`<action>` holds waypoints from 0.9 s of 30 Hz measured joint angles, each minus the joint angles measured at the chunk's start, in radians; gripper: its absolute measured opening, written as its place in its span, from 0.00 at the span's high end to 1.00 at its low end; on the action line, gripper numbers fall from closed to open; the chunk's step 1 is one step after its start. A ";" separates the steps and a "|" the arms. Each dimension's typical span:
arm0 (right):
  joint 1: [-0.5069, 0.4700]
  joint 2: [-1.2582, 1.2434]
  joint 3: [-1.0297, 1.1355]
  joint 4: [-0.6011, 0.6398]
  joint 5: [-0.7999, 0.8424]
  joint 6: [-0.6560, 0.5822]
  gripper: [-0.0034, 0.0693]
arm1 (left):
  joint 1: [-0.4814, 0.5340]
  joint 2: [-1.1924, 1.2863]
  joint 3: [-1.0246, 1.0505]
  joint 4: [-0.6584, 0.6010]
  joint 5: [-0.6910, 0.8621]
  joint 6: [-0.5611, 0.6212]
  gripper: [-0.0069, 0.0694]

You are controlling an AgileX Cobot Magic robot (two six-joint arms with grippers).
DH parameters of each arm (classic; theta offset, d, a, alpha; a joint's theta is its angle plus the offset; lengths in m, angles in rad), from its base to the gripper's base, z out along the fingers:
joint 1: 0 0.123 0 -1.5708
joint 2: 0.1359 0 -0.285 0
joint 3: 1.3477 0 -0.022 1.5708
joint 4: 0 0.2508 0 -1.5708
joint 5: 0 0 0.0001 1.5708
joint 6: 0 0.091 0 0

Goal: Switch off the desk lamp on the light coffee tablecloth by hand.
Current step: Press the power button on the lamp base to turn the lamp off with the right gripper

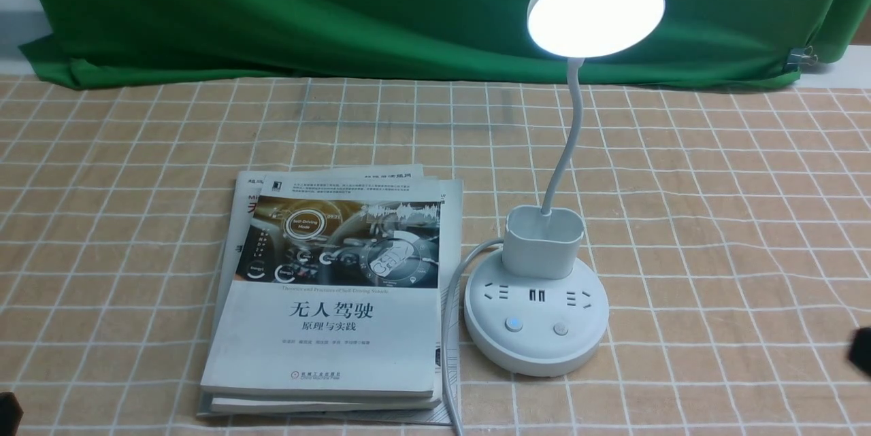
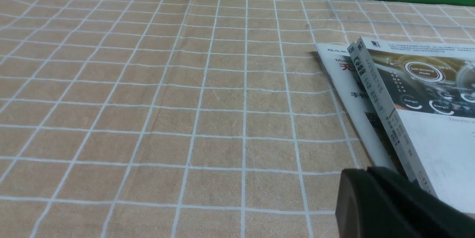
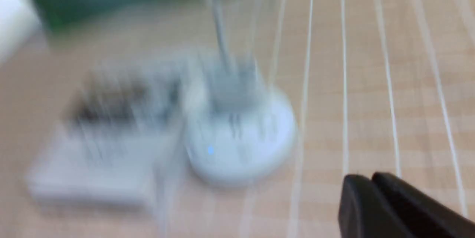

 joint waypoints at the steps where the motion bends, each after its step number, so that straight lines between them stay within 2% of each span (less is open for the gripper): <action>1: 0.005 0.091 -0.049 -0.001 0.066 -0.038 0.90 | 0.000 0.000 0.000 0.000 0.000 0.000 0.90; 7: 0.031 0.468 -0.214 -0.007 0.134 -0.133 0.90 | 0.000 0.000 0.000 0.000 0.000 0.000 0.90; 16: 0.236 0.883 -0.457 -0.047 0.132 -0.156 0.90 | 0.000 0.000 0.000 0.000 0.000 0.000 0.90; 27: 0.253 1.106 -0.539 -0.058 0.048 -0.156 0.90 | 0.000 0.000 0.000 0.000 0.000 0.000 0.90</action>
